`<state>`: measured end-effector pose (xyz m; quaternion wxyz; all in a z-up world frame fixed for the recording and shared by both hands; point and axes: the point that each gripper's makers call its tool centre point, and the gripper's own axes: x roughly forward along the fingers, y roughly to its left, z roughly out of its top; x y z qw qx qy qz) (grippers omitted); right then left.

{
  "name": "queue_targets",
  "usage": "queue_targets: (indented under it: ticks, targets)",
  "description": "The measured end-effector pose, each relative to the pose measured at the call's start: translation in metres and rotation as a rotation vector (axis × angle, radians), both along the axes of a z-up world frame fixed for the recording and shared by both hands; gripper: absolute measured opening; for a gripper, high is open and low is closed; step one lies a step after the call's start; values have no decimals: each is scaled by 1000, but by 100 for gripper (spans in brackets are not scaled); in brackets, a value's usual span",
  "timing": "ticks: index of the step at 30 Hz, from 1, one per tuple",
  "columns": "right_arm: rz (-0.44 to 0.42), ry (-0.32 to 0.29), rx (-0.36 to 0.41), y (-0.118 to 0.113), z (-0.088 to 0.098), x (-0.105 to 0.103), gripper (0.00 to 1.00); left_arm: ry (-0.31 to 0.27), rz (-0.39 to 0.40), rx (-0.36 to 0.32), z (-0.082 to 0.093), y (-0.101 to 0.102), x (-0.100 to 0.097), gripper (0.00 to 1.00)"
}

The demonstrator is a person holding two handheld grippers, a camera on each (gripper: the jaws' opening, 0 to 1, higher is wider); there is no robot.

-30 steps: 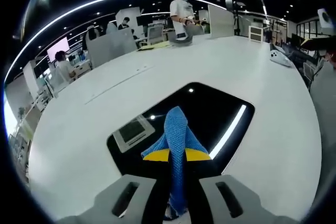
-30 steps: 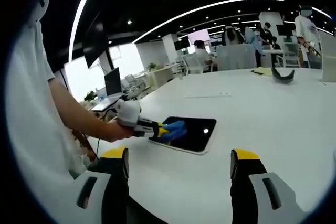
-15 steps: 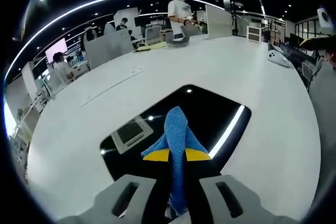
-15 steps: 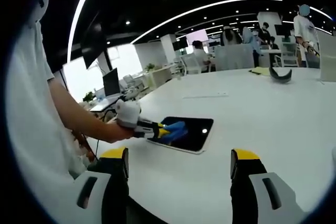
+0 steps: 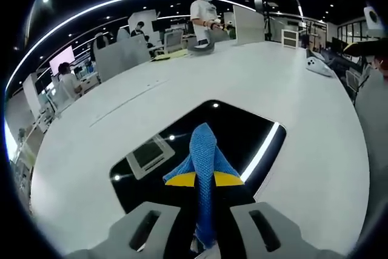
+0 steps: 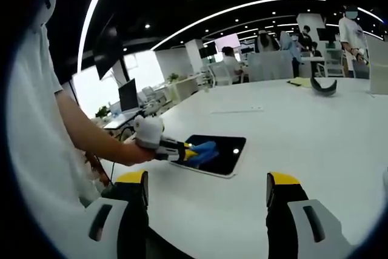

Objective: Wipe the mirror surface with the cleaning cloth until all visible marks leave the cleaned area.

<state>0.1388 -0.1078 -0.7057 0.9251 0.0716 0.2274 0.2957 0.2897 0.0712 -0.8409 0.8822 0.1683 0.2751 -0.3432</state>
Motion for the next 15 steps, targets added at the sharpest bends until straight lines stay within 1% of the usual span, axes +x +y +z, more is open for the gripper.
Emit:
queue_targets:
  ticks: [15]
  targets:
    - [-6,3,5,-2,-1,-1,79,2,-16,1,0,-10,-2,6]
